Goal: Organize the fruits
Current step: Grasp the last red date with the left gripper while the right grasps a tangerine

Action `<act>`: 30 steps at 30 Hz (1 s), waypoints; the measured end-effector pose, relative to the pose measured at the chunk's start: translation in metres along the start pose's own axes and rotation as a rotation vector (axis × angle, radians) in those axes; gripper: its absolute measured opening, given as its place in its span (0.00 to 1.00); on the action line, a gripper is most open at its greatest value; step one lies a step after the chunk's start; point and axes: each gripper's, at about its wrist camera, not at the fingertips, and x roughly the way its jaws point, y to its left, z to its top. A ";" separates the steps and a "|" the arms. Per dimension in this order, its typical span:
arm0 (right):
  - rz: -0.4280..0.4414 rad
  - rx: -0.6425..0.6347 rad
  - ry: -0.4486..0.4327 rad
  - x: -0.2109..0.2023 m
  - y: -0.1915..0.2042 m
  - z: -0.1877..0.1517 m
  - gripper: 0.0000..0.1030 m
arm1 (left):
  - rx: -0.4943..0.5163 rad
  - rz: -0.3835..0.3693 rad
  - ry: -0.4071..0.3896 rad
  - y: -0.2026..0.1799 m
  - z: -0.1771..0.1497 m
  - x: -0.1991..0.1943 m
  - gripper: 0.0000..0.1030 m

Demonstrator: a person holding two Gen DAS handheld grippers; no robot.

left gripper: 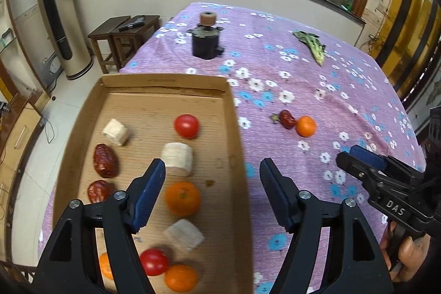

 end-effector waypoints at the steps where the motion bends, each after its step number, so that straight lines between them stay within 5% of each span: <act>1: -0.004 0.003 0.002 0.000 -0.003 -0.001 0.47 | 0.005 -0.004 0.001 -0.003 0.000 0.000 0.68; 15: -0.074 -0.060 0.056 0.074 -0.013 0.033 0.46 | 0.072 -0.027 0.032 -0.045 0.019 0.024 0.69; 18: -0.042 -0.055 0.085 0.089 -0.017 0.036 0.33 | 0.084 -0.029 0.043 -0.054 0.025 0.033 0.68; 30: -0.079 0.068 -0.013 0.005 -0.070 0.012 0.32 | 0.155 -0.001 0.129 -0.110 0.048 0.104 0.68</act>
